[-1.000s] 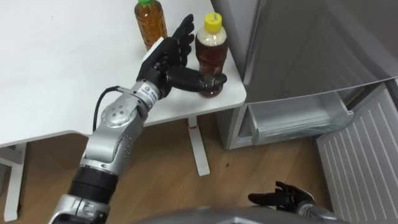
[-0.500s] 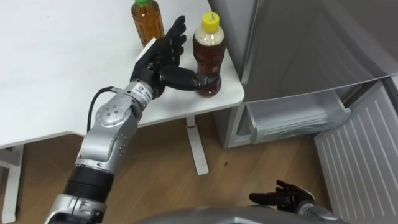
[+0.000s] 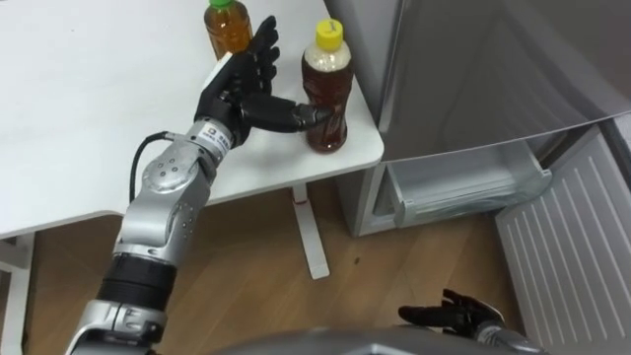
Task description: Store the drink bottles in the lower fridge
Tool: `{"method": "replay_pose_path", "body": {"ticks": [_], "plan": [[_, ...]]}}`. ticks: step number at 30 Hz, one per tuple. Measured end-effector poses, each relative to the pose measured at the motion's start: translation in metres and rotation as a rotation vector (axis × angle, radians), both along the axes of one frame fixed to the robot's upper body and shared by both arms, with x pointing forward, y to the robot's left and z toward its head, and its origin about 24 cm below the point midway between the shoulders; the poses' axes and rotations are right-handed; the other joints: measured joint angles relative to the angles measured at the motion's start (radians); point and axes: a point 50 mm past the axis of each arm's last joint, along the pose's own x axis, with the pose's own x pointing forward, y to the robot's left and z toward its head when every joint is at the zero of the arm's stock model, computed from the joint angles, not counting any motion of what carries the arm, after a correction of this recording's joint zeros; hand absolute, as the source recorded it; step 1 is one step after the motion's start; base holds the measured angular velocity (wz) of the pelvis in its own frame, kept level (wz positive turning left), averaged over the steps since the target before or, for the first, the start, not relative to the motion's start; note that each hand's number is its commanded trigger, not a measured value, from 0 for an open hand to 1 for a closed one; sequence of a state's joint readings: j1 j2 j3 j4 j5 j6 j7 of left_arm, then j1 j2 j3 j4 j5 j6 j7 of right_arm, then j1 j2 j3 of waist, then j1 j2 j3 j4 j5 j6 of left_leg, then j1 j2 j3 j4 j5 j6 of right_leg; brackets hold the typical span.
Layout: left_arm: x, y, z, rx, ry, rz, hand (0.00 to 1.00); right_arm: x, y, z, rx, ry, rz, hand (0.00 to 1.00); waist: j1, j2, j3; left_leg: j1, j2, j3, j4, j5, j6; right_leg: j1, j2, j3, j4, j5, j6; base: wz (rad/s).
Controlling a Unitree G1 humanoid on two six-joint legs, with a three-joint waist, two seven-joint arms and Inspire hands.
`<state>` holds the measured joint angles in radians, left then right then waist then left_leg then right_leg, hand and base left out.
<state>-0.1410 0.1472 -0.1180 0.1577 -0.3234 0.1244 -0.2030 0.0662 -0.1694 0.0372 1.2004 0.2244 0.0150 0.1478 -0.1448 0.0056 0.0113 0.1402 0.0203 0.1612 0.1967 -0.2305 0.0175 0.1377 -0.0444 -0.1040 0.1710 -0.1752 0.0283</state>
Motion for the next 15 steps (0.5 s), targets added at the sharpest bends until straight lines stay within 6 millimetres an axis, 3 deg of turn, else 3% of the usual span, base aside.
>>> {"method": "replay_pose_path", "body": {"ticks": [7,15], "plan": [[0.0020,-0.0011,0.0027,-0.001,-0.010,-0.009,0.00,0.0008,0.0002,0.0002,0.008,-0.003,0.003,0.00,0.000,-0.004,0.0013,-0.005,0.000,0.003,0.001,0.000,0.000,-0.010,0.002,0.006,0.000,0.000,0.000,0.00],[0.0024,-0.0016,0.0032,-0.002,-0.012,-0.010,0.00,0.0005,0.0010,0.0000,0.018,-0.003,0.007,0.00,0.000,-0.013,-0.0025,-0.005,0.003,0.003,0.002,0.000,0.000,-0.010,0.001,0.007,0.000,0.001,0.000,0.00]]}}
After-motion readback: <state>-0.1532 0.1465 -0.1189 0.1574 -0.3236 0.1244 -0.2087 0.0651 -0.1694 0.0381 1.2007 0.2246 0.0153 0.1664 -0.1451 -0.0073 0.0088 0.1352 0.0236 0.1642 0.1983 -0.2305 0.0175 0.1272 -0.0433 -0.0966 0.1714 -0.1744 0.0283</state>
